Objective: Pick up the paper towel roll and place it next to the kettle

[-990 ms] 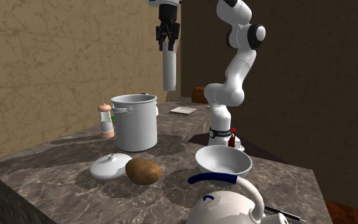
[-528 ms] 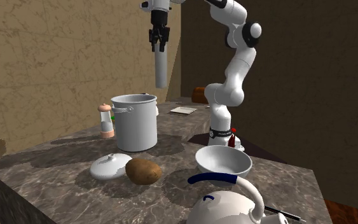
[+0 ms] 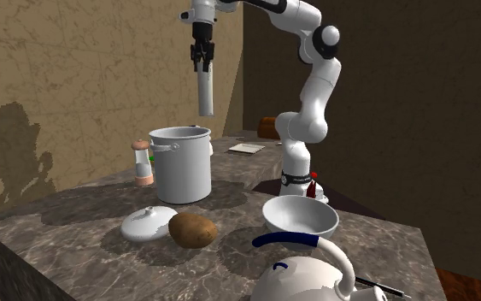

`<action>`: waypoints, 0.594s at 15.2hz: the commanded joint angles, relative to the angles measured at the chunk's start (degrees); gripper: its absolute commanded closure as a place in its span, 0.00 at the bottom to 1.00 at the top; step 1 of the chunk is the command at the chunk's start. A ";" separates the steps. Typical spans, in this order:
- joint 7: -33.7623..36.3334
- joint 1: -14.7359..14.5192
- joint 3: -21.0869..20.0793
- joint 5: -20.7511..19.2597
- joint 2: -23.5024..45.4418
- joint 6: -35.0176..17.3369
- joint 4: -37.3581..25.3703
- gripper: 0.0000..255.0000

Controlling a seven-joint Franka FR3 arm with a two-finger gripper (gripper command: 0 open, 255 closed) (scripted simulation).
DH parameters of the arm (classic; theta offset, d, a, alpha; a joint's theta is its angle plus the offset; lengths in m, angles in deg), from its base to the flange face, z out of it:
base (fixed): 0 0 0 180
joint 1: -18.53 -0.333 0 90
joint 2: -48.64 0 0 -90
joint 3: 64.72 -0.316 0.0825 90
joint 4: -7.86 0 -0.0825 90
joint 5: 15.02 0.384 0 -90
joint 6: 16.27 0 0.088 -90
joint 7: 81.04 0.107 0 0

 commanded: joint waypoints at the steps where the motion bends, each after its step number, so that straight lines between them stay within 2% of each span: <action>1: -2.96 0.27 2.49 -0.39 1.76 -0.24 -1.93 1.00; 5: -9.32 0.62 8.20 -0.08 6.92 -1.00 -6.99 1.00; 9: -16.36 1.01 14.55 2.02 13.60 -1.48 -13.37 1.00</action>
